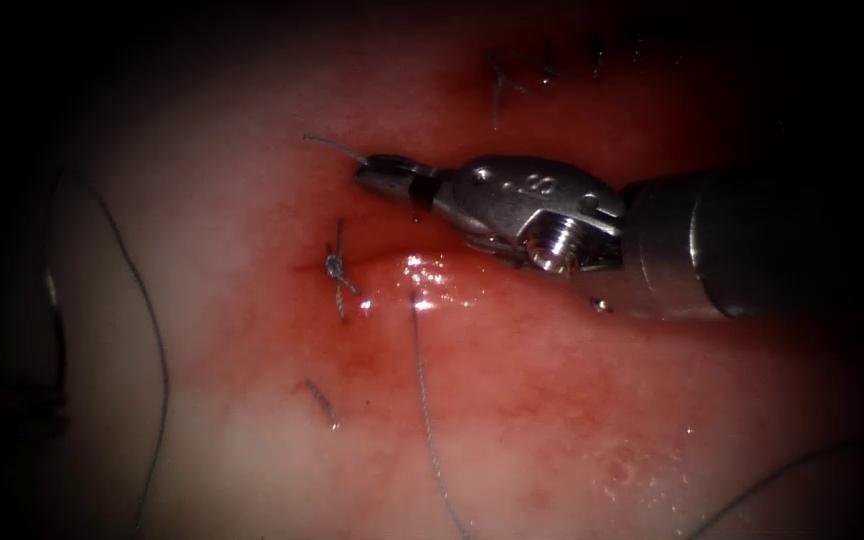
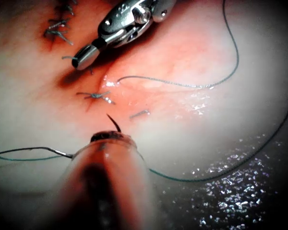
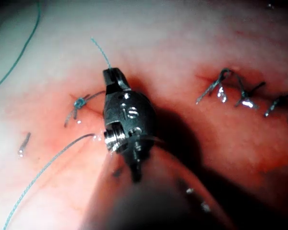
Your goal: Wound Closure
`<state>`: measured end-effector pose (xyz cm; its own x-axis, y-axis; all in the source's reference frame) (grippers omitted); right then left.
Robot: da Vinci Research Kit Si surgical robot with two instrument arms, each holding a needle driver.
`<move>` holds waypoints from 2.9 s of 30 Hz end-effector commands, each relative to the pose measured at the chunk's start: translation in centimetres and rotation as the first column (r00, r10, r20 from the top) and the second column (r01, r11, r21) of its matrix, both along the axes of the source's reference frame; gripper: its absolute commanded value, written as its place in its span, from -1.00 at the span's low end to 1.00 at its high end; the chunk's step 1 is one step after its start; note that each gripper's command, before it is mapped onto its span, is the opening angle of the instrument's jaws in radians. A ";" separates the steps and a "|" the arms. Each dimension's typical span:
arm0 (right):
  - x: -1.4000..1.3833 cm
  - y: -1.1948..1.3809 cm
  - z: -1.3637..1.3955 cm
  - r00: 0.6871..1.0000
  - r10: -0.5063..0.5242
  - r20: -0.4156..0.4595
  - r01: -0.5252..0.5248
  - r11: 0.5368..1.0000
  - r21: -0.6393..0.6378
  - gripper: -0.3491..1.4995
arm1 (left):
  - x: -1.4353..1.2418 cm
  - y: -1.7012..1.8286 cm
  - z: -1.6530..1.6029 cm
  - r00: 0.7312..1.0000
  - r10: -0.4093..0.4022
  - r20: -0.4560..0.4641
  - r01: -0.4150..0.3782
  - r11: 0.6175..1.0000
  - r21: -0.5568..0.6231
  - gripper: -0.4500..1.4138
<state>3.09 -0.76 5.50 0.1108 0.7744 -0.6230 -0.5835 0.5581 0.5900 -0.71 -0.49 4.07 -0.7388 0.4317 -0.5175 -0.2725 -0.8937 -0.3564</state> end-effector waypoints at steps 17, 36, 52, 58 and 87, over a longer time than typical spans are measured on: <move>-0.03 0.06 -0.20 0.986 0.106 -0.127 -0.109 0.994 -0.020 -0.84 | -0.23 0.03 0.44 0.996 -0.026 -0.081 0.022 0.998 -0.054 -1.00; -0.81 0.53 -0.95 0.975 0.086 -0.207 -0.126 0.974 -0.189 0.57 | 0.00 0.37 1.17 0.992 -0.037 -0.120 0.018 0.988 -0.154 0.59; -0.90 0.49 -0.97 0.894 -0.359 0.267 0.439 0.817 -0.374 0.51 | -0.19 0.38 0.49 0.998 -0.069 0.010 0.070 0.979 -0.189 0.66; -1.02 0.42 -0.96 0.787 -0.429 0.444 0.583 0.753 -0.305 0.50 | -0.82 0.20 0.40 0.998 0.058 0.022 -0.049 0.953 -0.298 0.53; -1.00 0.39 -0.91 0.764 -0.454 0.458 0.616 0.724 -0.310 0.46 | -2.39 -0.50 0.95 0.868 0.497 -0.012 -0.370 0.629 -0.684 0.57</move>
<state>2.01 -0.35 4.54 0.6830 0.1867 -0.7062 -0.2145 0.9754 0.0503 -3.06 -0.98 4.96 -0.6298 -0.4064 -0.6620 0.2120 -0.9098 0.3568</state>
